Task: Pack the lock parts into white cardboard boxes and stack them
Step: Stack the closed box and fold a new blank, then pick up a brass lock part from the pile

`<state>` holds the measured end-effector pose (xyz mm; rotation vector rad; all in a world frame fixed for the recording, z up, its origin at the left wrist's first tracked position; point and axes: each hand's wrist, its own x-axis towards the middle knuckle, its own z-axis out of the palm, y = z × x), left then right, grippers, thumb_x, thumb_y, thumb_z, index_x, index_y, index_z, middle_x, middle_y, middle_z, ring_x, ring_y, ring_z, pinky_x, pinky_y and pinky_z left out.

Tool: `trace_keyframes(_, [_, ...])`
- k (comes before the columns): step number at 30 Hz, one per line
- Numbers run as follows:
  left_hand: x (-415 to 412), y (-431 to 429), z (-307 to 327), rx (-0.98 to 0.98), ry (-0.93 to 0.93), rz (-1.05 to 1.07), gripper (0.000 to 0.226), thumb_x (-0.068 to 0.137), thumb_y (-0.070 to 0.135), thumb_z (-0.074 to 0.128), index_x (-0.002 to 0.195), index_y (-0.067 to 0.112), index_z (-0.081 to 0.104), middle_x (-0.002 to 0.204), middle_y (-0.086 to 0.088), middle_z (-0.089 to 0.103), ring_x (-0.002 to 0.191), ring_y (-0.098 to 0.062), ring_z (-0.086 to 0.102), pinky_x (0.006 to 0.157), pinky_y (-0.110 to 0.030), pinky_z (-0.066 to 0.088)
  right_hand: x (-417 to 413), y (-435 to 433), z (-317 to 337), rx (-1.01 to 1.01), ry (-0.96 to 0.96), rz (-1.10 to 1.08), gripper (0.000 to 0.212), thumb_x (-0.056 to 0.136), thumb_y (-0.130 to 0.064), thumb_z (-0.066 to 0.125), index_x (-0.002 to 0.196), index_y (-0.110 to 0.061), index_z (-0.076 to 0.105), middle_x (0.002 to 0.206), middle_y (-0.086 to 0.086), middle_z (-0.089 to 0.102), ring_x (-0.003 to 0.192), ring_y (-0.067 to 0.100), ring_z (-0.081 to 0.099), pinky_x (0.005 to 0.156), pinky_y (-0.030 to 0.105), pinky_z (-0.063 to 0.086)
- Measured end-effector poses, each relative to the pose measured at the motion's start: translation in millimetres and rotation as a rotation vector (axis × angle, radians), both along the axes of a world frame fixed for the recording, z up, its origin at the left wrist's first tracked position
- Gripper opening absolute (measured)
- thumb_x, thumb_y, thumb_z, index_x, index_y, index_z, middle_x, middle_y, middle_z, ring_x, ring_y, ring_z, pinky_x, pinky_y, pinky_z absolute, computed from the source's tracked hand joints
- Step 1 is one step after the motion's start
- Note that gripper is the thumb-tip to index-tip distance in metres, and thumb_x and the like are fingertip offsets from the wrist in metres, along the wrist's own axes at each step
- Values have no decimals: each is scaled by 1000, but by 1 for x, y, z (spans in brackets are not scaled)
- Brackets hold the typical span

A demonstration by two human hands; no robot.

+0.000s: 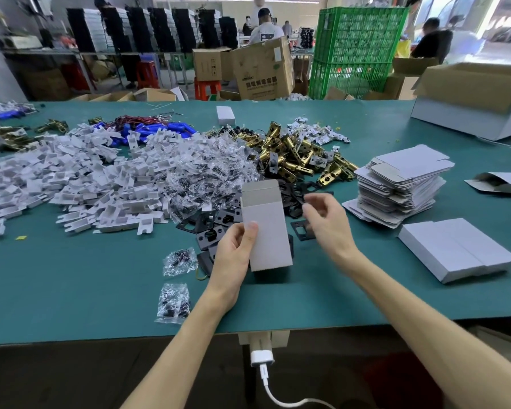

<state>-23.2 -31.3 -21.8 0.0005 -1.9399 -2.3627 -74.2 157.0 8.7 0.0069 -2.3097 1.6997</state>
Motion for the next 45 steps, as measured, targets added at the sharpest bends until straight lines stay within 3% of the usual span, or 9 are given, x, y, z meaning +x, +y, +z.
trace_keyframes(4, [-5, -2, -3, 40, -15, 27, 39, 99, 51, 56, 121, 20, 63, 116, 3, 76, 111, -20, 72, 99, -50, 58, -60, 8, 16, 241, -24, -61, 37, 100, -18, 59, 135, -6, 53, 122, 11, 61, 107, 22, 61, 100, 43, 52])
trace_keyframes(8, [-9, -2, -4, 30, -42, 19, 44, 97, 54, 56, 120, 18, 63, 114, 3, 76, 110, -20, 72, 99, -48, 58, -114, 14, 23, 511, -63, -88, 54, 101, -16, 59, 149, -1, 40, 146, 21, 47, 134, 33, 46, 116, 43, 36])
trace_keyframes(11, [-11, -3, -6, 9, -48, 4, 43, 97, 55, 57, 118, 19, 64, 112, 3, 76, 110, -21, 71, 96, -43, 59, -140, 14, 25, 582, -121, -95, 57, 102, -17, 59, 151, 1, 36, 146, 24, 48, 133, 38, 47, 111, 42, 38])
trace_keyframes(18, [-13, -2, -8, 19, -59, -5, 45, 96, 58, 61, 115, 17, 65, 113, -6, 75, 109, -28, 70, 95, -47, 57, -166, 4, 15, 730, -226, -115, 42, 103, -26, 59, 131, 6, 55, 136, 27, 55, 126, 43, 51, 105, 44, 43])
trace_keyframes(25, [-12, -1, -8, 20, -48, -18, 44, 96, 52, 60, 116, 13, 64, 111, -5, 76, 105, -24, 73, 90, -43, 60, -148, 0, 14, 826, -153, -140, 36, 108, -23, 41, 104, 8, 58, 131, 25, 45, 98, 44, 55, 90, 44, 48])
trace_keyframes(30, [-9, -2, -4, 25, -9, -56, 38, 98, 49, 64, 116, 15, 66, 110, 2, 77, 101, -12, 73, 81, -26, 59, -128, 12, 41, 757, -41, -140, 43, 109, -24, 39, 81, 4, 57, 100, 18, 54, 79, 35, 54, 75, 38, 43])
trace_keyframes(34, [-5, -3, -2, 13, 22, -97, 36, 98, 48, 66, 119, 20, 68, 118, 1, 76, 110, -18, 71, 88, -30, 59, -96, 17, 66, 356, -50, -61, 42, 106, -26, 50, 75, -1, 61, 68, 13, 66, 53, 22, 56, 62, 33, 49])
trace_keyframes(39, [0, -2, 1, 14, 22, -92, 42, 95, 47, 68, 122, 16, 68, 119, -1, 76, 112, -20, 71, 91, -31, 58, -34, 17, 100, 31, 96, 123, 28, 106, -20, 53, 92, 0, 66, 73, 8, 66, 62, 20, 65, 55, 31, 53])
trace_keyframes(45, [2, -1, 6, 72, 26, -127, 42, 92, 39, 70, 124, 12, 71, 120, -4, 76, 111, -18, 70, 87, -25, 57, 16, 6, 119, 335, 232, 208, 11, 104, -11, 56, 103, -7, 66, 75, 16, 68, 63, 40, 63, 59, 46, 55])
